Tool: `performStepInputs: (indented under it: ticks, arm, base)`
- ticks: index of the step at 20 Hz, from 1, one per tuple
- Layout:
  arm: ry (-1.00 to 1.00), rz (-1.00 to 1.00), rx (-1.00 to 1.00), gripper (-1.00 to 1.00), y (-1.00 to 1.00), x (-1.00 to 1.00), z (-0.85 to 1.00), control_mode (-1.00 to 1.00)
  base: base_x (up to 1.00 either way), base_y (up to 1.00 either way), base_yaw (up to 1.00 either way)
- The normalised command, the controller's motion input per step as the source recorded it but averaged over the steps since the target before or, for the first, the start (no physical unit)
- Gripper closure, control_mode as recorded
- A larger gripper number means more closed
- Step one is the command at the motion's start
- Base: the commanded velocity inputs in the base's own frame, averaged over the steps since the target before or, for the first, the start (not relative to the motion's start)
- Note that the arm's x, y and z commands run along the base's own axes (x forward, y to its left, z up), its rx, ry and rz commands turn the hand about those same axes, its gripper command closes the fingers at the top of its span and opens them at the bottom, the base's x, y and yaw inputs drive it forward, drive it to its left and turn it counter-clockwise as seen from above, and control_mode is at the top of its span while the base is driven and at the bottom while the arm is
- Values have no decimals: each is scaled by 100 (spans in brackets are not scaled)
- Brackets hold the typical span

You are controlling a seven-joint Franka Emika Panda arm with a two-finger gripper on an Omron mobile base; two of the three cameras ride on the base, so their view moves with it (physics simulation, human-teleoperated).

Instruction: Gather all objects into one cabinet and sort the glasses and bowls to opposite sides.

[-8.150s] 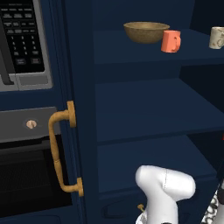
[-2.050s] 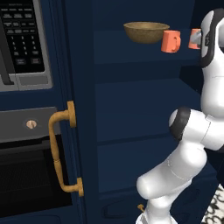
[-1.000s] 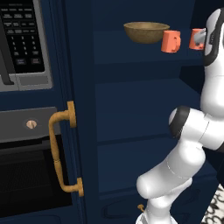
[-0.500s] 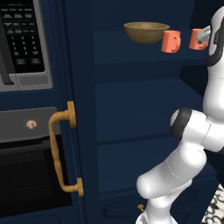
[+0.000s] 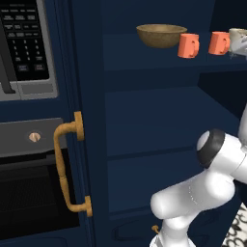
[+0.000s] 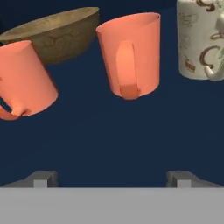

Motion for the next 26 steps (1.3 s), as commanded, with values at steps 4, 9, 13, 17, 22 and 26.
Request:
performStepInputs:
  ticks: [4,9,13,17,22,26]
  arm:
    - [-25,0,-1,-100,44,-30,-81,-100]
    - [-43,0,-13,-100,67,-45,-39,-100]
    - [-28,-1,-17,-100,71,-70,0,-100]
    - [-14,-10,-8,-100,68,-69,2,-100]
    - [3,-15,-1,-100,35,-45,47,-100]
    - [5,-8,0,-100,13,-69,59,-100]
  base:
    - [0,0,0]
    - [0,0,0]
    - [0,0,0]
    - [0,0,0]
    - [0,0,0]
    - [0,0,0]
